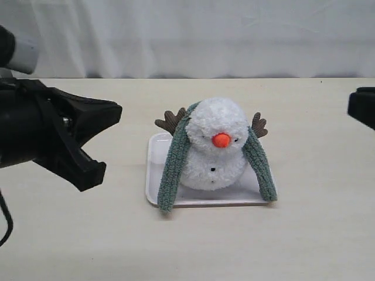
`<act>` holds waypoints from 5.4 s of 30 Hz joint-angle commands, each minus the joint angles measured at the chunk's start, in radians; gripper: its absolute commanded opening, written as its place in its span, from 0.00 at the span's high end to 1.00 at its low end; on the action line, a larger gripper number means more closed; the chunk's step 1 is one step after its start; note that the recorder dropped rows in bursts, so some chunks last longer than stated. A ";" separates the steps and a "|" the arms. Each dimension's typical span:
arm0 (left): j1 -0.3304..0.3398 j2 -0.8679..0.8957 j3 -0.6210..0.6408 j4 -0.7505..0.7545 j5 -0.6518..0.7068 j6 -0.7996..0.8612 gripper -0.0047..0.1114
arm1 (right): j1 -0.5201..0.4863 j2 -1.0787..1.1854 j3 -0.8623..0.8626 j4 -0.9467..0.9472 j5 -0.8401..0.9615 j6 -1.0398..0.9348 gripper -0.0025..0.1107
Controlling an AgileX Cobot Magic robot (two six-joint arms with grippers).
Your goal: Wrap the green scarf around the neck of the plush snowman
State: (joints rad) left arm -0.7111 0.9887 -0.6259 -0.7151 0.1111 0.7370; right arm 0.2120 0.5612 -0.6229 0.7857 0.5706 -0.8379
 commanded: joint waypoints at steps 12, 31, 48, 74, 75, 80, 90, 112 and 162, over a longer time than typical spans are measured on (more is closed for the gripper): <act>-0.005 -0.310 0.095 -0.003 0.015 -0.002 0.96 | 0.000 -0.374 0.137 -0.074 -0.138 -0.014 0.94; -0.005 -0.498 0.095 -0.001 0.034 -0.002 0.96 | 0.000 -0.561 0.186 -0.122 -0.156 -0.014 0.94; -0.005 -0.498 0.095 -0.003 0.035 -0.002 0.96 | 0.000 -0.561 0.187 -0.122 -0.159 -0.014 0.94; 0.042 -0.499 0.100 0.257 0.029 -0.002 0.96 | 0.000 -0.561 0.187 -0.120 -0.158 -0.012 0.94; 0.051 -0.499 0.107 0.261 0.018 -0.002 0.96 | 0.000 -0.561 0.187 -0.120 -0.158 -0.012 0.94; 0.095 -0.530 0.186 0.323 -0.040 -0.002 0.96 | 0.000 -0.561 0.187 -0.120 -0.158 -0.002 0.94; 0.249 -0.718 0.331 0.419 -0.050 -0.271 0.96 | 0.000 -0.561 0.187 -0.120 -0.158 -0.002 0.94; 0.588 -0.974 0.545 0.730 -0.070 -0.689 0.96 | 0.000 -0.561 0.187 -0.120 -0.158 -0.002 0.94; 0.701 -0.989 0.626 0.729 0.087 -0.732 0.96 | 0.000 -0.561 0.187 -0.118 -0.155 -0.002 0.94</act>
State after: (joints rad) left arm -0.0116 0.0027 -0.0037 0.0175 0.1669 0.0000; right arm 0.2120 0.0020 -0.4424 0.6705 0.4196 -0.8459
